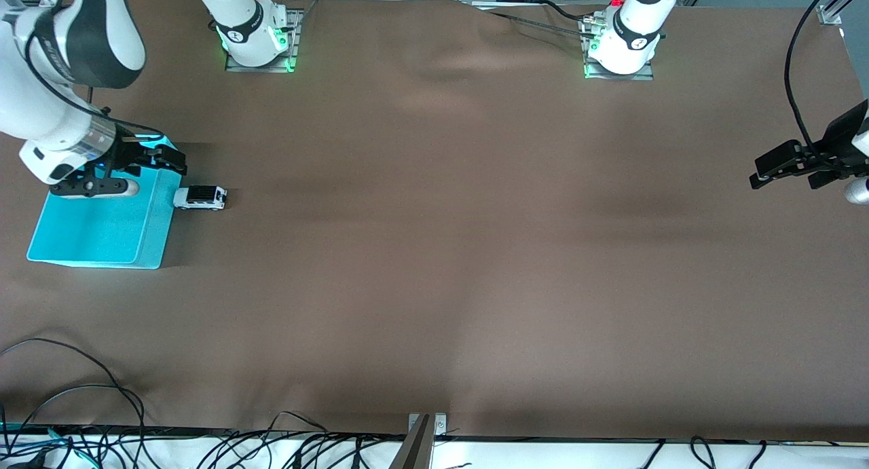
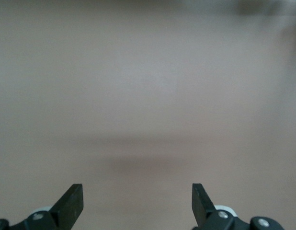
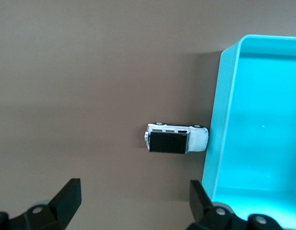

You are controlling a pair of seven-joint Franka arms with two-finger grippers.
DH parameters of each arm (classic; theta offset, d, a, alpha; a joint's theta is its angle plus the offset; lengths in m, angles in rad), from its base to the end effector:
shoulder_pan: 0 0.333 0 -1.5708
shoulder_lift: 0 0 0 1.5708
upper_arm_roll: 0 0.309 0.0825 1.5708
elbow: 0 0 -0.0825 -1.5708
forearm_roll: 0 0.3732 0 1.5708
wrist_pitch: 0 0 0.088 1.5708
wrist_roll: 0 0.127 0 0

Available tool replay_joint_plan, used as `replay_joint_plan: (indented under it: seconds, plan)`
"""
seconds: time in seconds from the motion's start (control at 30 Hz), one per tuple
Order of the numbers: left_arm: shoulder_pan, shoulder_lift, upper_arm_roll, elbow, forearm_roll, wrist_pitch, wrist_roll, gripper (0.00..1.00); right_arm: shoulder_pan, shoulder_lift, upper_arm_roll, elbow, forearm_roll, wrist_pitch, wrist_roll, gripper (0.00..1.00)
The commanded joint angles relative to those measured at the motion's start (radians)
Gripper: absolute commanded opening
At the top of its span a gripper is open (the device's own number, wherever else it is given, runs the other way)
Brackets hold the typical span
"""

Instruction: Wind and store white jeep toy

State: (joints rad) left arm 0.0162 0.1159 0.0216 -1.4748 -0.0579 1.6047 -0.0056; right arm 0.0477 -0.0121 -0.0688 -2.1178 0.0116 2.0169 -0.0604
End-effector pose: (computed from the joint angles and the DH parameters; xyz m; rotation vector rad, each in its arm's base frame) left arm 0.5821 0.0141 0.5799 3.0856 0.0691 0.0230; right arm 0.5182 -0.0101 0.3894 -3.1234 -0.0529 0.1380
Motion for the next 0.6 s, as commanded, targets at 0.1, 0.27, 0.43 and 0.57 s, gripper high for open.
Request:
replay_joint_plan:
  seconds: [0.1,0.27,0.43,0.57]
  plan:
    - [-0.015,-0.016,0.031,-0.009,-0.048,-0.019,0.026,1.0,-0.023,-0.048,0.006,-0.194,-0.012,0.226,0.004,1.0]
    - [-0.016,-0.01,0.031,-0.009,-0.04,-0.017,0.027,1.0,-0.037,-0.042,0.006,-0.235,-0.01,0.247,0.005,1.0]
    - [-0.021,-0.005,0.029,-0.009,-0.034,-0.017,0.027,1.0,-0.052,-0.04,0.004,-0.257,-0.009,0.247,0.008,1.0]
    - [-0.032,-0.001,0.023,-0.009,0.001,-0.017,0.029,1.0,-0.06,-0.04,0.004,-0.263,-0.009,0.25,0.098,1.0]
